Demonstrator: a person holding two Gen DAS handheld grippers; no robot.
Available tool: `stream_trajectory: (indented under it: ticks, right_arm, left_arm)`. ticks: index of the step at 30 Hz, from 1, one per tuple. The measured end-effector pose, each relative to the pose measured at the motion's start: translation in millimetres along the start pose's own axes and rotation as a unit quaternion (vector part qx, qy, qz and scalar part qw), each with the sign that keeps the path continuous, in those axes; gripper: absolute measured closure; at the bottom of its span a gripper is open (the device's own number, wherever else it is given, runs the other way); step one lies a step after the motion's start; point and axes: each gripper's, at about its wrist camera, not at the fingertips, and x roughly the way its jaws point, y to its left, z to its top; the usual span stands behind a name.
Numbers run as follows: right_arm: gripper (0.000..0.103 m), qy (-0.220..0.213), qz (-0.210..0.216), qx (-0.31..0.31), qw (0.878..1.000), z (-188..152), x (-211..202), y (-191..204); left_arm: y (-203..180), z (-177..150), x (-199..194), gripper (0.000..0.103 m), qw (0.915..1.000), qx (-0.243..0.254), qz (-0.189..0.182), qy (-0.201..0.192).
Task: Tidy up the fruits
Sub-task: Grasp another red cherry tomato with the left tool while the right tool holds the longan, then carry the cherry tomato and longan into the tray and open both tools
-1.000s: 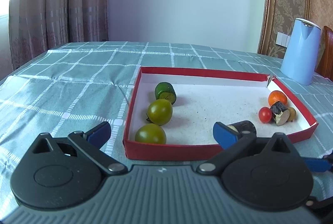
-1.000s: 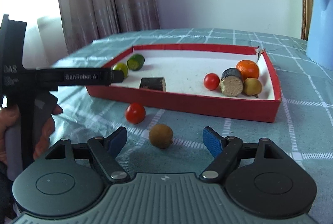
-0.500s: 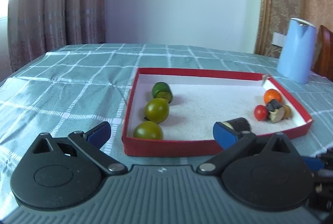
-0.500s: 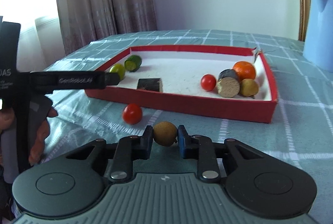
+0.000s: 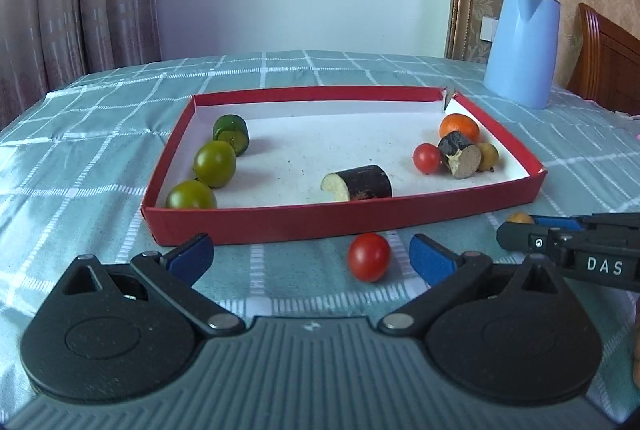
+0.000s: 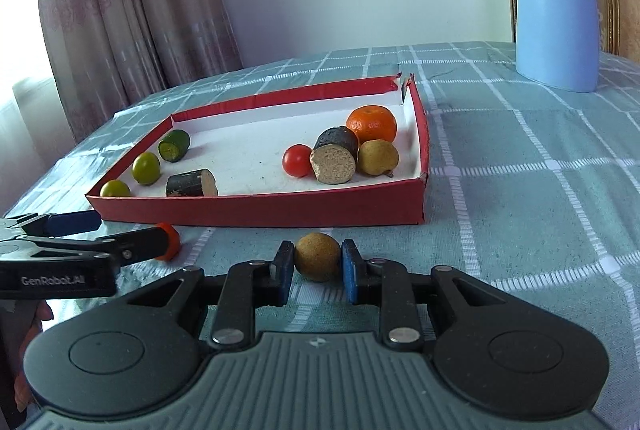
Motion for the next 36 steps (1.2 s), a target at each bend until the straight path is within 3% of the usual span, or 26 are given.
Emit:
stream_trajectory:
  ticks: [4,9,12,15,17,19,23,28,36]
  right_arm:
    - [0.079,0.000,0.001,0.000,1.000,-0.8,-0.9,-1.0]
    - [0.079,0.000,0.001,0.001,1.000,-0.8,-0.8,-1.0]
    - [0.079,0.000,0.001,0.001,1.000,-0.7,-0.8,-0.4]
    - [0.079,0.000,0.000,0.000,1.000,-0.7,-0.8,-0.3]
    - [0.079,0.000,0.000,0.000,1.000,-0.8,-0.9,-0.8]
    - [0.079,0.000,0.000,0.000,1.000,-0.7,-0.9,-0.5]
    - [0.079,0.000,0.000,0.000,1.000,-0.7,-0.9,-0.3]
    - [0.079,0.000,0.002,0.002,1.000,-0.6,-1.2,-0.5]
    - [0.079,-0.001,0.002,0.002,1.000,-0.5,-1.6,-1.1]
  left_arm:
    - [-5.0,0.7,5.3,0.003,0.9999,0.005,0.010,0.008]
    - [-8.7,0.6,11.8,0.023,0.9995,0.017,0.011,0.026]
    - [-6.3,-0.1,12.0,0.036,0.9995,0.013,-0.008,0.027]
    - [-10.7,-0.9,10.5,0.053,0.9991,0.026,-0.023,0.024]
    - [-14.9,-1.5,9.0,0.069,0.9984,0.037,-0.036,0.021]
    - [-17.5,-1.9,8.0,0.075,0.9978,0.043,-0.046,0.020]
    - [-16.4,-1.4,8.1,0.081,0.9976,0.037,-0.056,0.018]
    - [-16.2,-1.6,7.1,0.082,0.9976,0.036,-0.058,0.015]
    - [-23.7,-2.6,1.2,0.082,0.9987,0.051,-0.009,-0.001]
